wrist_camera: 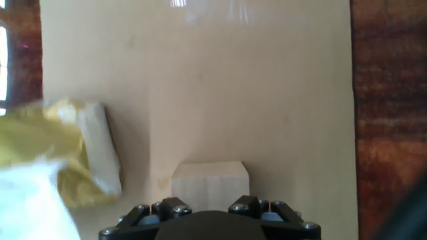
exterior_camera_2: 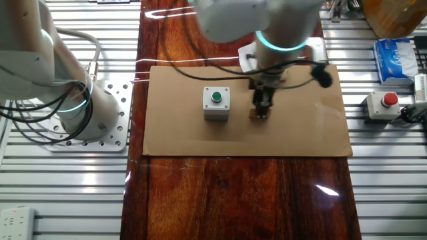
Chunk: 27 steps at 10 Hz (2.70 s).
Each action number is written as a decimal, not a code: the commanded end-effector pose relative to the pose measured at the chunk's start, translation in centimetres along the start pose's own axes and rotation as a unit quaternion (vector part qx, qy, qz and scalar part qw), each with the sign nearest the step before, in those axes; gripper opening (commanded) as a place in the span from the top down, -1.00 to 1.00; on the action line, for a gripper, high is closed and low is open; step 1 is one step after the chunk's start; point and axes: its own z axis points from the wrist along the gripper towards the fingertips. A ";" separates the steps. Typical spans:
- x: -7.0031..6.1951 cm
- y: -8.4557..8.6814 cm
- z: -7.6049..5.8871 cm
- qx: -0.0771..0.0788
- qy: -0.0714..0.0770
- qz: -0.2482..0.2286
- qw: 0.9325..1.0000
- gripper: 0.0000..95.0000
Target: Hold a small block with the gripper and sweep it from left to right on the table
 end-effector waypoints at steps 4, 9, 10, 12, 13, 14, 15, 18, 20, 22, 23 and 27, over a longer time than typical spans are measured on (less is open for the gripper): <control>2.0 0.0 5.2 -0.019 0.008 0.008 1.000 0.20; 3.1 0.0 4.9 0.001 0.099 -0.009 0.995 0.20; 3.3 -0.1 4.3 -0.056 0.065 0.020 0.996 0.20; 2.8 -0.2 4.0 -0.055 0.043 0.002 0.998 0.20; 2.1 -0.2 3.2 -0.049 0.049 -0.005 0.998 0.20; 1.7 -0.2 2.3 -0.043 0.056 -0.010 0.997 0.20; 1.6 -0.2 0.9 -0.042 0.052 -0.013 0.998 -0.20; 1.6 -0.2 0.1 -0.022 0.043 -0.030 0.998 -1.00; 1.6 -0.2 0.1 -0.024 0.043 -0.029 0.998 -1.00; 1.6 -0.2 -0.5 -0.025 0.044 -0.027 0.998 -1.00; 1.6 -0.2 -1.2 -0.027 0.045 -0.025 0.998 -1.00; 1.6 0.2 -5.5 -0.026 0.046 -0.021 0.998 -1.00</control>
